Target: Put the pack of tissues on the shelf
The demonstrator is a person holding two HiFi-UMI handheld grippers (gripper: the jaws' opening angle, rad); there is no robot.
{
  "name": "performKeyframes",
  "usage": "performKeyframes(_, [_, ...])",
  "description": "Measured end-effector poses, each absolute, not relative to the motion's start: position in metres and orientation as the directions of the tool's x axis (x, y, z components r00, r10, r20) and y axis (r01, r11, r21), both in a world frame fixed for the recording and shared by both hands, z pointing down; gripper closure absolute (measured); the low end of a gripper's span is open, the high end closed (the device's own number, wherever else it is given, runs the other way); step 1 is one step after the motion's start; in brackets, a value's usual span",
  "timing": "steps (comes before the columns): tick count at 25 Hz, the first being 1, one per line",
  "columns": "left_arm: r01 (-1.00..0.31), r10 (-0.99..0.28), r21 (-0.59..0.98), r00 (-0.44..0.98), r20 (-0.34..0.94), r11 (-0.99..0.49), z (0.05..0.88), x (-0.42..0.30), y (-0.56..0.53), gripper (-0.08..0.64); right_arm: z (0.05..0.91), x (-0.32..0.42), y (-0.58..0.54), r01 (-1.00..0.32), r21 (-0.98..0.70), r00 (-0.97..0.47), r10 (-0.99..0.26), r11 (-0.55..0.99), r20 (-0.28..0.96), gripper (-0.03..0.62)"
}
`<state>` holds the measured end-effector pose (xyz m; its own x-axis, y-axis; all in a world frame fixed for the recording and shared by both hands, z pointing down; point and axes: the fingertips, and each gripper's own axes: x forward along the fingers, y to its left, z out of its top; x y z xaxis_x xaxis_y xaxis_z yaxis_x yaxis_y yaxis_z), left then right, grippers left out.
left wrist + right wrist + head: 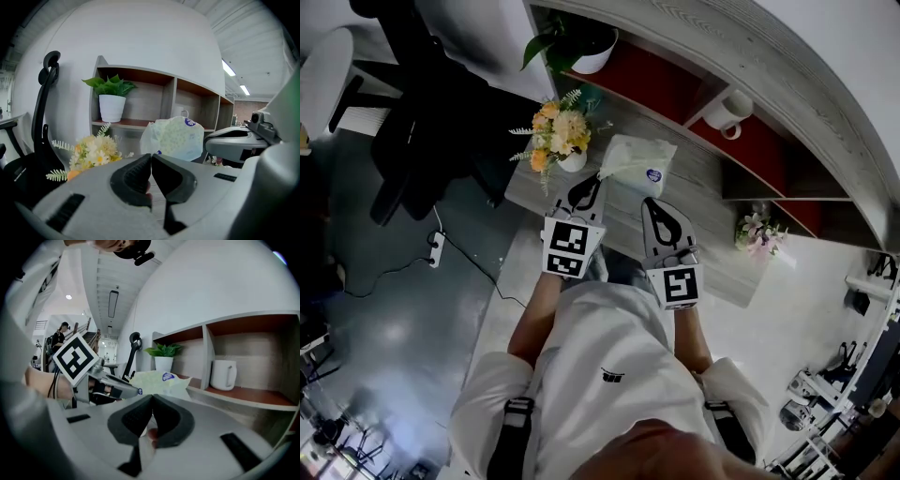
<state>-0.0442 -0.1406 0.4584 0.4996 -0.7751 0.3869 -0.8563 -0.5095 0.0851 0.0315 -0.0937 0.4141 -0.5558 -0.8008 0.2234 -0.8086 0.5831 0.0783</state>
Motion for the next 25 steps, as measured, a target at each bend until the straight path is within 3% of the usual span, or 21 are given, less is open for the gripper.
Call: performKeyframes(25, [-0.881,-0.834,0.023,0.455,0.313,-0.472,0.399,-0.043,-0.2,0.528,0.363,0.05,-0.144,-0.811,0.112,-0.562,-0.817,0.575,0.127,0.566])
